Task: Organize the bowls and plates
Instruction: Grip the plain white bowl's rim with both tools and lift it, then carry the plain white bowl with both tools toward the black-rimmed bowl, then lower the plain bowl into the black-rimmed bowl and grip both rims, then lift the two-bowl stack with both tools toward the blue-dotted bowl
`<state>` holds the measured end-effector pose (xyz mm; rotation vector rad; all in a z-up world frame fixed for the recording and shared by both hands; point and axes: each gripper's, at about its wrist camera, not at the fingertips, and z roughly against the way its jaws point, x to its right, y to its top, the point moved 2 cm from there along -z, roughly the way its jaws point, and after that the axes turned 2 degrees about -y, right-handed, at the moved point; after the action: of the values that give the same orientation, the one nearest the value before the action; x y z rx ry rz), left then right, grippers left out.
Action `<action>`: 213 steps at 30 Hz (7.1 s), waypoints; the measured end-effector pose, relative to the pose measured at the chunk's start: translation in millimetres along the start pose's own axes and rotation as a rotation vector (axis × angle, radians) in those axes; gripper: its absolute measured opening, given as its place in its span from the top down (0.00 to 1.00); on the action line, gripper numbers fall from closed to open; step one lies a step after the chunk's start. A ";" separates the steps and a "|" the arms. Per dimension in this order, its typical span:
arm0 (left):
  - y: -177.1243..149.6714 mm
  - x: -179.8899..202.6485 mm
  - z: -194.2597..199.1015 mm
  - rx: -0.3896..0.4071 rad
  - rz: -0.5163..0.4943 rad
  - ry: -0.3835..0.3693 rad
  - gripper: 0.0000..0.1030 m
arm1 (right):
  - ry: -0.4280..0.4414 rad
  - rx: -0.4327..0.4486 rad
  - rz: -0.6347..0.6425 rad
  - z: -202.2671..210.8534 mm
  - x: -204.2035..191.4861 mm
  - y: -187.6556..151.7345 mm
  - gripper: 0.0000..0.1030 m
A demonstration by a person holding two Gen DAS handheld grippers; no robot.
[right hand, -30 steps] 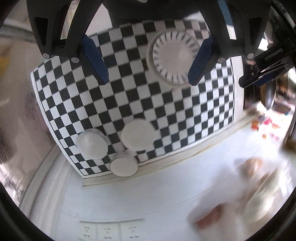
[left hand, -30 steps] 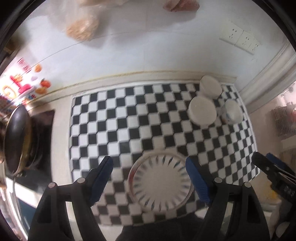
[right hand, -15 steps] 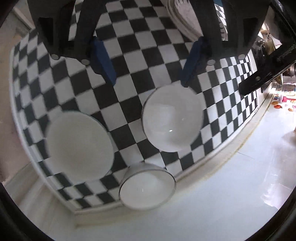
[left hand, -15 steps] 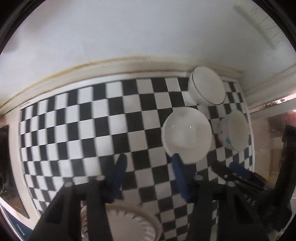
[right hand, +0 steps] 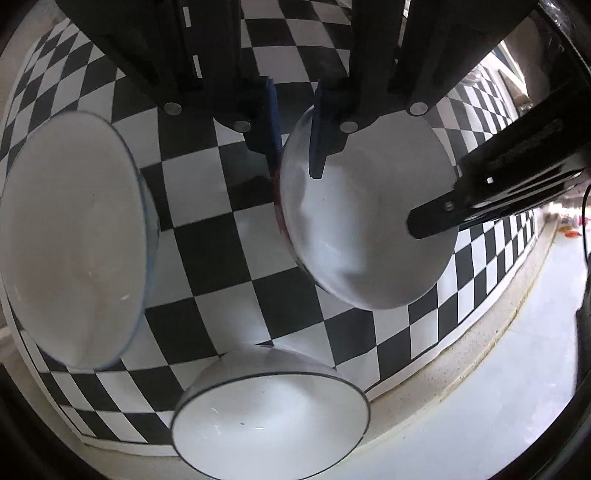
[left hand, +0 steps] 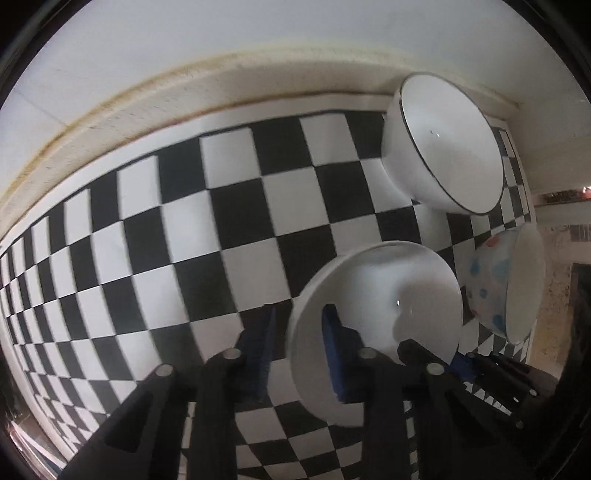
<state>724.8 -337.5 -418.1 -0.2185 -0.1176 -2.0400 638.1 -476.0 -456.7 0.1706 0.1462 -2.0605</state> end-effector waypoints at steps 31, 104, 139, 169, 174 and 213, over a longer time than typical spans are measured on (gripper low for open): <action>-186.9 87.7 -27.0 -0.132 -0.051 -0.036 0.82 | 0.004 -0.108 0.113 7.1 50.3 -162.1 0.86; 83.7 61.0 10.5 0.129 0.040 -0.103 0.80 | 0.150 0.086 -0.022 22.4 53.3 133.1 0.90; -173.8 102.6 89.9 0.092 -0.151 -0.084 0.80 | 0.194 0.127 0.042 118.1 71.7 -163.1 0.90; -198.4 88.1 5.3 -0.053 -0.108 -0.019 0.80 | 0.145 -0.045 0.055 35.0 75.7 -186.6 0.89; -194.2 86.2 4.0 -0.063 -0.099 -0.016 0.80 | 0.135 -0.053 0.061 33.0 73.4 -182.5 0.90; -173.4 101.7 65.5 0.074 -0.128 0.053 0.79 | 0.099 -0.039 -0.033 71.6 105.0 -152.2 0.85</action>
<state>532.0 -334.5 -331.2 -0.1124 -0.1782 -2.1629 450.4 -507.1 -400.7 0.2476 0.2509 -2.0809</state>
